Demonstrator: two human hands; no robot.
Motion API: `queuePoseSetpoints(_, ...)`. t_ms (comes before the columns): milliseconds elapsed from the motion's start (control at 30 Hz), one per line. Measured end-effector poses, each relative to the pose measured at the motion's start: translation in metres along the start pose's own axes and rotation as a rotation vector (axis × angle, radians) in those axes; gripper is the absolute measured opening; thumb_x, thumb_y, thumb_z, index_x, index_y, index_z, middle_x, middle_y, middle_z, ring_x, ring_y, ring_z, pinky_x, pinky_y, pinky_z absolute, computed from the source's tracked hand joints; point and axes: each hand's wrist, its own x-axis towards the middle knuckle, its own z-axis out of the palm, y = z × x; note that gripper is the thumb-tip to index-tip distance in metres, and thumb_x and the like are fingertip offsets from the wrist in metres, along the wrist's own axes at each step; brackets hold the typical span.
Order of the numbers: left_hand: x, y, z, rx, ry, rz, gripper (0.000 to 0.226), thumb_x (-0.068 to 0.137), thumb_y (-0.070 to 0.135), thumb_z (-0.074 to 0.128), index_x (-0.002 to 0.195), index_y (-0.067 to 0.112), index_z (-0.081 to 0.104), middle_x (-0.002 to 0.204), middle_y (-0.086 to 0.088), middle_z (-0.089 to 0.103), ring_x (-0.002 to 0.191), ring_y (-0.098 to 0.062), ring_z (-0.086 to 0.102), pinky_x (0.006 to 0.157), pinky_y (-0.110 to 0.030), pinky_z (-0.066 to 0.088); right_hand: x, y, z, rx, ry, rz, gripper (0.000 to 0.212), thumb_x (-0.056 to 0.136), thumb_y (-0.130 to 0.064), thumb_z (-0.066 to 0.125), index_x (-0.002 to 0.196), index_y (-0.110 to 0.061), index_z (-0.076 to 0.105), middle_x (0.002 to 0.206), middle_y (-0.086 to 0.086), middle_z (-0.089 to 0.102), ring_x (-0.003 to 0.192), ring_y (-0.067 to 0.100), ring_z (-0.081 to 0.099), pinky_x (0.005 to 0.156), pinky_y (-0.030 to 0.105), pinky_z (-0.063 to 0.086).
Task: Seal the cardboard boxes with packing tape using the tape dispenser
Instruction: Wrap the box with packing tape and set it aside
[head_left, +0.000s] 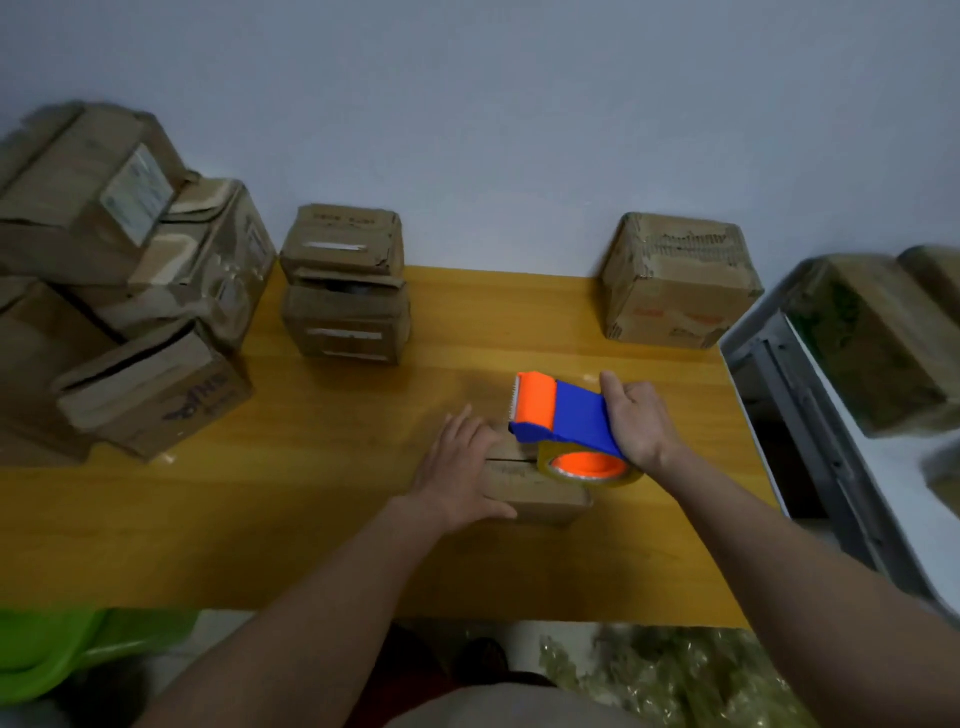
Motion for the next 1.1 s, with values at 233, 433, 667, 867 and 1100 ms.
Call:
queuePoseSetpoints(233, -0.027, -0.004, -0.005, -0.360, 0.177, -0.225, 0.067, 0.074, 0.031, 0.078, 0.134, 0.029, 0.048, 0.146, 0.003, 0.027, 0.137, -0.017, 0.024, 0.105, -0.027, 0.031, 0.002, 0.000, 0.006, -0.052, -0.022, -0.024, 0.058, 0.101, -0.038, 0.034, 0.049, -0.012, 0.037, 0.051, 0.005, 0.039, 0.050, 0.022, 0.038, 0.051, 0.033, 0.026)
queuePoseSetpoints(433, -0.012, 0.023, -0.041, -1.406, 0.049, -0.781, 0.031, 0.101, 0.029, 0.042, 0.086, 0.011, 0.064, 0.098, -0.008, 0.067, 0.092, -0.019, 0.063, 0.083, -0.029, 0.051, 0.004, 0.002, 0.007, -0.053, -0.040, -0.040, 0.057, 0.102, -0.037, 0.033, 0.052, -0.010, 0.039, 0.053, 0.009, 0.041, 0.053, 0.024, 0.041, 0.052, 0.033, 0.027)
queuePoseSetpoints(667, -0.005, 0.026, -0.056, -1.699, -0.084, -0.768, 0.027, 0.095, 0.035, 0.057, 0.093, 0.008, 0.065, 0.094, -0.009, 0.070, 0.091, -0.021, 0.066, 0.069, -0.030, 0.054, 0.003, 0.000, 0.007, -0.026, -0.051, -0.029, 0.056, 0.101, -0.038, 0.034, 0.053, -0.010, 0.040, 0.055, 0.011, 0.042, 0.054, 0.025, 0.043, 0.054, 0.035, 0.031)
queuePoseSetpoints(867, -0.006, 0.018, -0.059, -1.599, 0.021, -0.683, 0.015, 0.087, 0.013, 0.069, 0.099, 0.007, 0.062, 0.095, -0.009, 0.070, 0.088, -0.017, 0.067, 0.066, -0.026, 0.056, 0.000, -0.009, 0.001, 0.019, -0.222, -0.060, 0.060, 0.084, -0.063, 0.051, 0.050, -0.014, 0.054, 0.044, -0.002, 0.054, 0.041, 0.010, 0.053, 0.049, 0.025, 0.036)
queuePoseSetpoints(1100, -0.002, 0.017, -0.047, -1.425, 0.207, -0.734, 0.007, 0.091, 0.011, 0.063, 0.084, 0.013, 0.064, 0.080, -0.002, 0.068, 0.076, -0.010, 0.064, 0.061, -0.022, 0.051, 0.014, -0.018, -0.014, -0.019, -0.662, -0.085, 0.056, 0.045, -0.064, 0.074, 0.074, -0.016, 0.075, 0.070, 0.000, 0.074, 0.062, 0.011, 0.070, 0.052, 0.018, 0.049)
